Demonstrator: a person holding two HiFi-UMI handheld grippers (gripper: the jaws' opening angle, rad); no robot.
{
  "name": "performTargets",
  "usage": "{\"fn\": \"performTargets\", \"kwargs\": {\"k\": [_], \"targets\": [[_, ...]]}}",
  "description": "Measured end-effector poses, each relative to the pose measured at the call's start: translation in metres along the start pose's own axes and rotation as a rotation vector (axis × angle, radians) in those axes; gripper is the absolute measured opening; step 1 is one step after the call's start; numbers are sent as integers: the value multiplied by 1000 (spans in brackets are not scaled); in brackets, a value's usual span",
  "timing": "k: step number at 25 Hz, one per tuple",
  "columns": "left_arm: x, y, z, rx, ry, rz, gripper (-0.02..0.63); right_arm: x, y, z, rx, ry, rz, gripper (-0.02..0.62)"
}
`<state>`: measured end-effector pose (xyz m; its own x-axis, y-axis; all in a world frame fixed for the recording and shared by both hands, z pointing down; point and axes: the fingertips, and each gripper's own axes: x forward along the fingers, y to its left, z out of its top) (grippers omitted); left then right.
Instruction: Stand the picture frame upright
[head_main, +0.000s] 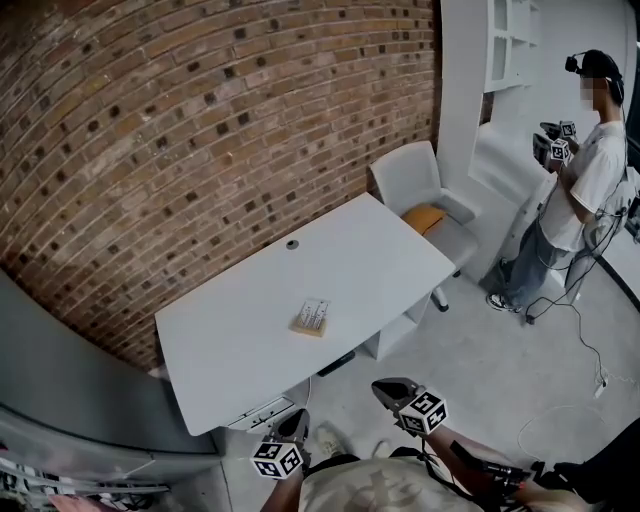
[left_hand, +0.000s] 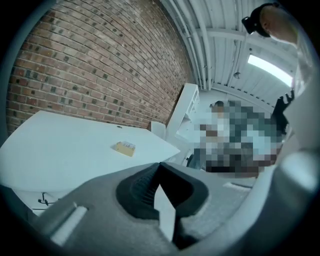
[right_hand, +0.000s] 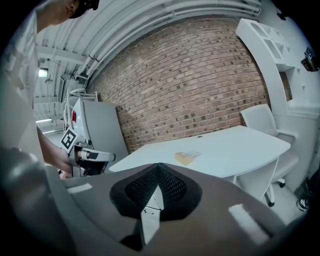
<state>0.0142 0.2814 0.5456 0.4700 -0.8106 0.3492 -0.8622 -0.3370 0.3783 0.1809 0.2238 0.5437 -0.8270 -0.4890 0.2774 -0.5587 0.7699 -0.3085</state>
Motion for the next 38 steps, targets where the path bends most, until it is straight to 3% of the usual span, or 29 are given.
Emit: {"fn": "performTargets", "kwargs": {"k": [20, 29, 38], "targets": [[64, 69, 59, 37, 57, -149, 3, 72, -38, 37, 27, 1, -160, 6], [58, 115, 82, 8, 56, -170, 3, 112, -33, 60, 18, 14, -236, 6], [53, 150, 93, -24, 24, -165, 3, 144, -28, 76, -3, 34, -230, 5]]}}
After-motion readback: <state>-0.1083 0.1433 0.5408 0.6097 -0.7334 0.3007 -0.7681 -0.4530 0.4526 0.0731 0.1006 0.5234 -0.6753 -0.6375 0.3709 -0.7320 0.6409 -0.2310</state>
